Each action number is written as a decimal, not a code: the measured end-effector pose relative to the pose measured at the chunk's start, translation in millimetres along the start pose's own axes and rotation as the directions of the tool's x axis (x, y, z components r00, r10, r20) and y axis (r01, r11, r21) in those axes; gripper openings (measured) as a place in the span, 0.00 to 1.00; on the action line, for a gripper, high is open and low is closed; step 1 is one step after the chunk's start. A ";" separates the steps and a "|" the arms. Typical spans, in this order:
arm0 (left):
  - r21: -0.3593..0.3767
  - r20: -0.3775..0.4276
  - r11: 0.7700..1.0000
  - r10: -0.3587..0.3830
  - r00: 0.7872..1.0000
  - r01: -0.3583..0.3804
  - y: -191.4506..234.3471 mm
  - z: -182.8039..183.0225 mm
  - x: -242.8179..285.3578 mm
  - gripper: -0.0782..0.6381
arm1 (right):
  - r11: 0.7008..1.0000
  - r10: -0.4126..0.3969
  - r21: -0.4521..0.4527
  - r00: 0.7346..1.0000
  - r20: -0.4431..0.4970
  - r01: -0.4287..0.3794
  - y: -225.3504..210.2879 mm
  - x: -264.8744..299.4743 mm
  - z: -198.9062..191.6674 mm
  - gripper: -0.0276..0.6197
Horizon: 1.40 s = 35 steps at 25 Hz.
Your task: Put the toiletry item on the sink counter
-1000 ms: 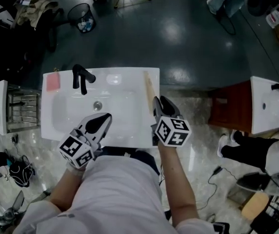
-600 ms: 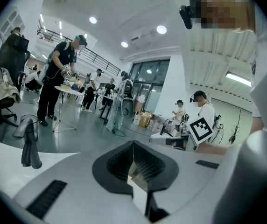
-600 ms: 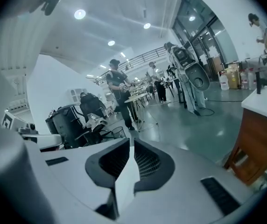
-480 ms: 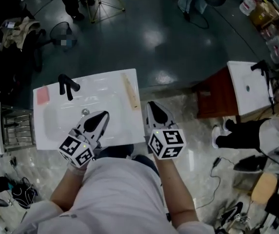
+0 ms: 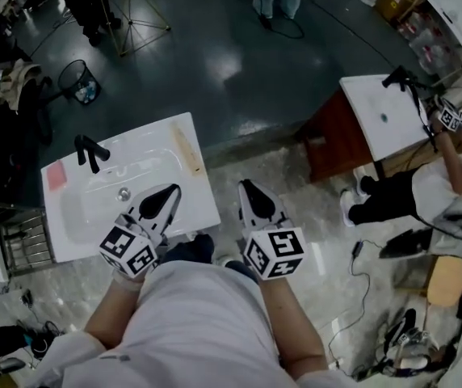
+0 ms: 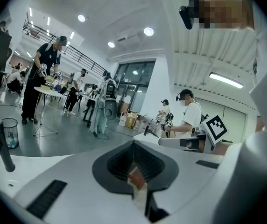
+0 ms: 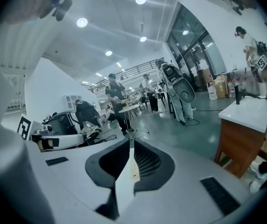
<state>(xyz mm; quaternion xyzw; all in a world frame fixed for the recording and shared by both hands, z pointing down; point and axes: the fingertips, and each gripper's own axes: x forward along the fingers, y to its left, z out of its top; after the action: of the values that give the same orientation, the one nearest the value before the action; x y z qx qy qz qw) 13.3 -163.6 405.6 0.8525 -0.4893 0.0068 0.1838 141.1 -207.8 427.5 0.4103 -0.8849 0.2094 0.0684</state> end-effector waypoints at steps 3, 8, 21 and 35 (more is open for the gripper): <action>0.016 0.006 0.999 -0.037 0.999 0.037 -20.3 2.1 9.7 0.13 | 1.000 -0.013 0.002 0.999 0.033 0.013 -7.5 -25.8 4.6 0.10; 0.034 0.016 0.994 -0.102 0.995 0.101 -50.7 3.1 19.5 0.13 | 1.000 -0.021 -0.005 0.996 0.091 0.021 -12.7 -60.9 6.9 0.10; 0.100 -0.020 0.976 -0.192 0.981 0.193 -108.5 -16.2 35.3 0.13 | 0.999 -0.026 -0.020 0.988 0.155 0.030 -24.5 -110.9 4.3 0.11; 0.122 0.031 0.976 -0.186 0.982 0.181 -121.6 -4.3 27.6 0.13 | 0.999 -0.040 -0.006 0.986 0.164 0.042 -29.5 -123.7 4.4 0.10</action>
<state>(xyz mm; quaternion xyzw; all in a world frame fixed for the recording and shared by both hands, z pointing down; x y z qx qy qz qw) 130.2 -130.0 377.6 0.9034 -0.4110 0.0009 0.1223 244.5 -140.4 396.6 0.4439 -0.8799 0.1692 0.0014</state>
